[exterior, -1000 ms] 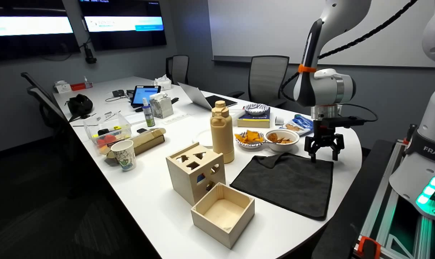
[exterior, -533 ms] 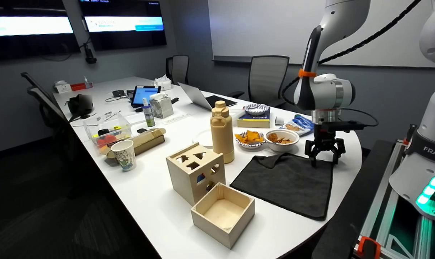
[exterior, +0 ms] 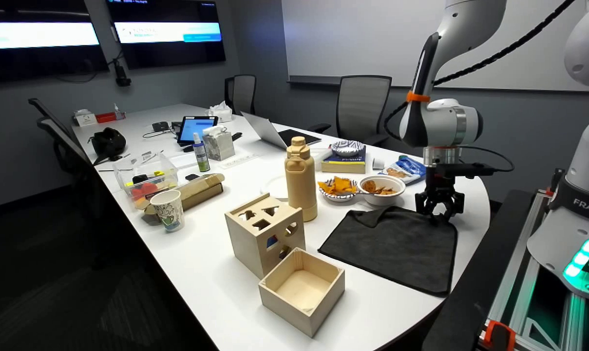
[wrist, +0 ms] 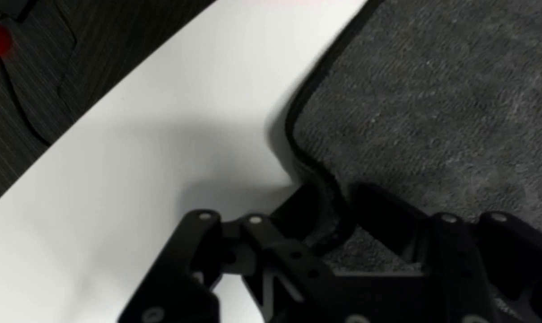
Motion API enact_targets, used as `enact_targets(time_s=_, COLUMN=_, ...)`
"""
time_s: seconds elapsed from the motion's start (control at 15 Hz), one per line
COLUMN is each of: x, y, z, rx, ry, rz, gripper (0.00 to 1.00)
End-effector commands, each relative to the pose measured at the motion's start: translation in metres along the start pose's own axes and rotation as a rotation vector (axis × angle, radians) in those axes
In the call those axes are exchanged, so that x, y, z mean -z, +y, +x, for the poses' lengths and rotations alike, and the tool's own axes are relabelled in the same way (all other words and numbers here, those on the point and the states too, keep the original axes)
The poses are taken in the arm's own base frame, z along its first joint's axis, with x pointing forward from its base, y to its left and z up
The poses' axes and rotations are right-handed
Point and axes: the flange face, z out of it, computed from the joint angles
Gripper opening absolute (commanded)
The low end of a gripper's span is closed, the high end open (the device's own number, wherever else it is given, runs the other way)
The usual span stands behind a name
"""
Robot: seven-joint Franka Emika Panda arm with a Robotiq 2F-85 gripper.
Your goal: Fold the grey towel into a triangle.
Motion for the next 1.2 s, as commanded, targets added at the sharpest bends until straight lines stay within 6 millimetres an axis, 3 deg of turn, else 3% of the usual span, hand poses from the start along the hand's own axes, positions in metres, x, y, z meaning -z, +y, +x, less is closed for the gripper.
enact_targets(time_s=0.0, x=0.01, y=0.003, z=-0.004, rx=-0.004, ry=0.028, rz=0.007, gripper=0.02)
enact_targets(time_s=0.67, x=0.069, y=-0.011, z=-0.036, rx=-0.008, ry=0.088, rz=-0.053, gripper=0.03)
enact_targets(time_s=0.87, x=0.076, y=-0.044, z=-0.042, rx=0.032, ry=0.095, rz=-0.129, gripper=0.03)
enact_targets(time_s=1.13, x=0.076, y=-0.118, z=-0.047, rx=0.142, ry=0.088, rz=-0.249, gripper=0.03)
